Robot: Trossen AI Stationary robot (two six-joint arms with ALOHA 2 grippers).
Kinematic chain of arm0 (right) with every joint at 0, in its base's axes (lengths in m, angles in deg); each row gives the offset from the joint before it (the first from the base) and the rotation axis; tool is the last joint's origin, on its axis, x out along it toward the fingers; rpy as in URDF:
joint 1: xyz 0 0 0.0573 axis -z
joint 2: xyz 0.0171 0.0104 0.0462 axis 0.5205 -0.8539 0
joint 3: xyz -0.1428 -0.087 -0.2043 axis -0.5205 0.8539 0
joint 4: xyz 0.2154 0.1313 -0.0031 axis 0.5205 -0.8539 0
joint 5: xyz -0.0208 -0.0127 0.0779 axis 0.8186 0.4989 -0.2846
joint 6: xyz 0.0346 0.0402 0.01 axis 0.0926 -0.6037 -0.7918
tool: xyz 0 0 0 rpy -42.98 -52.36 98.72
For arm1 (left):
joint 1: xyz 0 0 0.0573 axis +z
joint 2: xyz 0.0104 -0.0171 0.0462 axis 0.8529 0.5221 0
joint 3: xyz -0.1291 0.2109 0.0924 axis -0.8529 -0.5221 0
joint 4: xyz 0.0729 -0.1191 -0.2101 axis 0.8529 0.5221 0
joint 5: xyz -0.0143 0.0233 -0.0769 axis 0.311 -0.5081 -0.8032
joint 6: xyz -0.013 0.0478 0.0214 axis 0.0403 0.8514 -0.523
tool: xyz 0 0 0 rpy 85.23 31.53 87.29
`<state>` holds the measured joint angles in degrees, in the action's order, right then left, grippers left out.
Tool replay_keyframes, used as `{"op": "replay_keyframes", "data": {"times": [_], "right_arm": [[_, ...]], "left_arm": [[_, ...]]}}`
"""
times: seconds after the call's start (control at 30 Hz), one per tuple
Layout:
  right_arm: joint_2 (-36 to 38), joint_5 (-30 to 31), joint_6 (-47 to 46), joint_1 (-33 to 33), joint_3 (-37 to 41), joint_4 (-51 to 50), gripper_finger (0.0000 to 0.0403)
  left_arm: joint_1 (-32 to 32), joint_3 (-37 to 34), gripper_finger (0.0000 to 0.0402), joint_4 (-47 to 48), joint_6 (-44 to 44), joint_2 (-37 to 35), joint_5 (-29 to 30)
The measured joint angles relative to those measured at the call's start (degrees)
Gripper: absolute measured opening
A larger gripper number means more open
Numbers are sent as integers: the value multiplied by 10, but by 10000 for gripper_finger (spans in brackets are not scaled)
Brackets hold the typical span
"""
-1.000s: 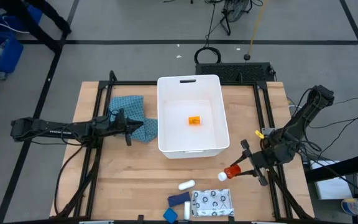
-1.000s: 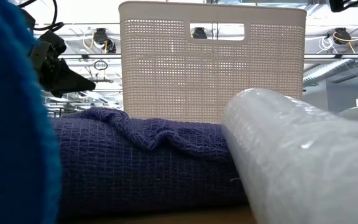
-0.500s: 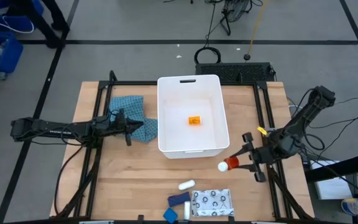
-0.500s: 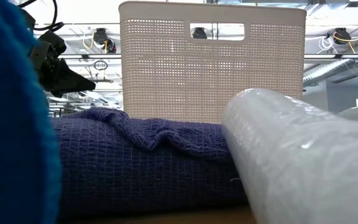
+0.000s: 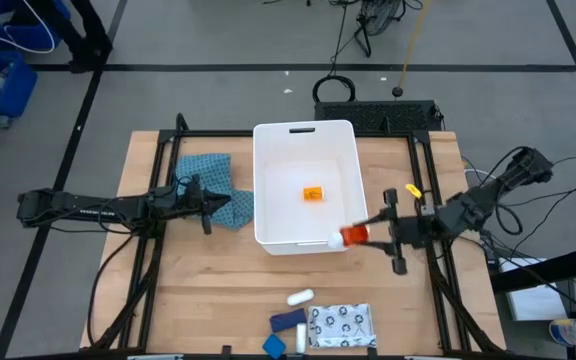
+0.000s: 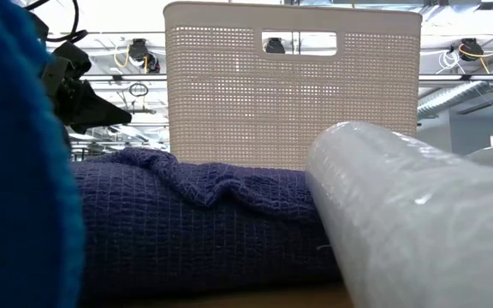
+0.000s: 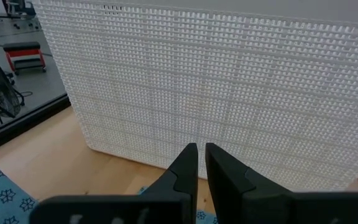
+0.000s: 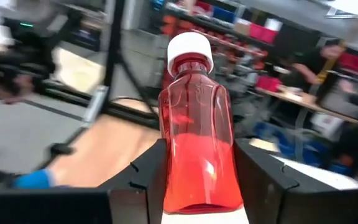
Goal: Pick & place medical supplies in basket/bin
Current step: Put the medicine bottle into the white bin
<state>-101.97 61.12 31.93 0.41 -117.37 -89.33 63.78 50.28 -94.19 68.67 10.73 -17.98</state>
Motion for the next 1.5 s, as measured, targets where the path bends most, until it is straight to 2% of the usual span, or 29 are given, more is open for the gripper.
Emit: {"op": "replay_keyframes", "data": {"times": [0.13,0.3,0.4,0.53,0.63,0.83,1.13,1.33,1.5], "right_arm": [[-24,-1,24,69,-64,-24,145],[-56,-46,37,178,-147,-96,145],[-87,-47,50,236,-191,-147,146],[-141,-119,60,316,-243,-210,144],[-178,-173,63,368,-257,-218,144],[-252,-227,92,446,-260,-225,146],[-365,-297,190,484,-260,-275,147],[-393,-305,282,490,-260,-308,143],[-396,-378,329,498,-260,-306,143]], "left_arm": [[0,0,37,0,0,0,0],[0,0,37,-2,0,0,0],[0,0,37,-20,-7,0,0],[0,0,37,-29,-9,0,0],[0,0,37,-29,-7,0,0],[0,0,37,-29,-6,0,0],[0,0,37,-29,3,0,0],[0,0,37,-29,17,0,0],[0,0,37,-29,28,0,0]]}}
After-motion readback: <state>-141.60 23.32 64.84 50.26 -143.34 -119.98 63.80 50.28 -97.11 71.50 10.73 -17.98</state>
